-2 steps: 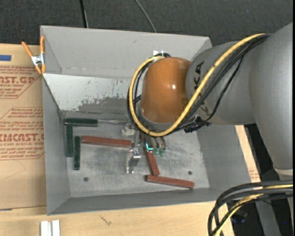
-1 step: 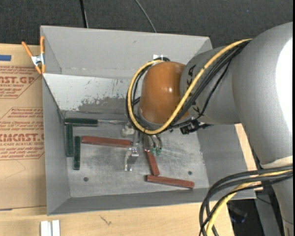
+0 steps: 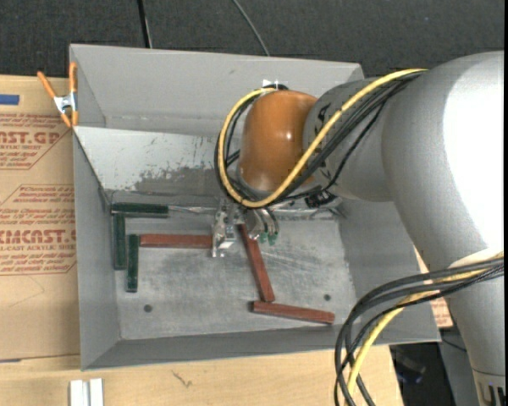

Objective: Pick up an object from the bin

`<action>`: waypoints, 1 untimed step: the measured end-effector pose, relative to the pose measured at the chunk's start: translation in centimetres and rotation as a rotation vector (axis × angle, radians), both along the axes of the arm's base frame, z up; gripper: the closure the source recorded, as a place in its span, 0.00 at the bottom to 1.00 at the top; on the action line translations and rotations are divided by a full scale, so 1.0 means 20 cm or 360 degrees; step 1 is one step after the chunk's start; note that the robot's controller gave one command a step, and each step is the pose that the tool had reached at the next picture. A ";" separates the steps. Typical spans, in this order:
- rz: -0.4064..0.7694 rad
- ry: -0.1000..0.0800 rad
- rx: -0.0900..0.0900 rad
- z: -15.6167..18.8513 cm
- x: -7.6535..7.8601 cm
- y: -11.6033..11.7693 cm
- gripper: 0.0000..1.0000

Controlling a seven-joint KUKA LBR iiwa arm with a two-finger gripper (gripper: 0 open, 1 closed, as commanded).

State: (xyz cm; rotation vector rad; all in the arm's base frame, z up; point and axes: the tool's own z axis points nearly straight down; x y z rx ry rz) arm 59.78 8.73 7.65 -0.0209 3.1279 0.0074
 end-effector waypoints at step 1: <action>0.0000 0.0000 0.0000 0.00 0.00 0.00 1.00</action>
Offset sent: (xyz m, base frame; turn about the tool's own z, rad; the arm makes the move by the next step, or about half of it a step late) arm -0.0252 -0.0065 0.1282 0.0417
